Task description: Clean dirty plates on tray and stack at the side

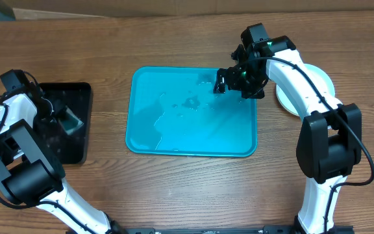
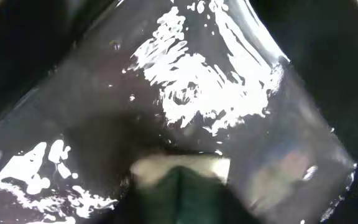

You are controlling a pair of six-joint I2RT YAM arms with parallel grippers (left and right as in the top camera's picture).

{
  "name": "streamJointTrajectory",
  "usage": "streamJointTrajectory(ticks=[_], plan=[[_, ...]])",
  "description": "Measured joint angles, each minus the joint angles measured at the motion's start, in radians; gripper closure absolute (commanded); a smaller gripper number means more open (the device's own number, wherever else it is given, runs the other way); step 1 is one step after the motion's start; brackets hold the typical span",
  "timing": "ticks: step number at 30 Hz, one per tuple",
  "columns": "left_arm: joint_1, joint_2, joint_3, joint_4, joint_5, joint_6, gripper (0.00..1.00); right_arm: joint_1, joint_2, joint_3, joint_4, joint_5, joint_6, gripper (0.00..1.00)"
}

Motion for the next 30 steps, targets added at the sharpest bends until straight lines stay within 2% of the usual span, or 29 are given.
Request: streamJointTrajectory(ticks=[6,14,22,30], plan=[[0.0,0.013,0.091,-0.148,0.0,-0.002,0.0,0.0,0.0,0.0,0.013,0.0,0.0,0.0],[0.0,0.013,0.341,-0.383,0.0,-0.002,0.0,-0.001,-0.032,0.0,0.012,0.007,0.0,0.0],[0.0,-0.016,0.472,-0.551,0.0,-0.003,0.0,-0.001,-0.233,0.004,-0.077,0.095,0.002,0.0],[-0.003,-0.239,0.472,-0.621,-0.008,0.013,0.0,-0.001,-0.445,0.014,-0.158,0.206,0.003,0.0]])
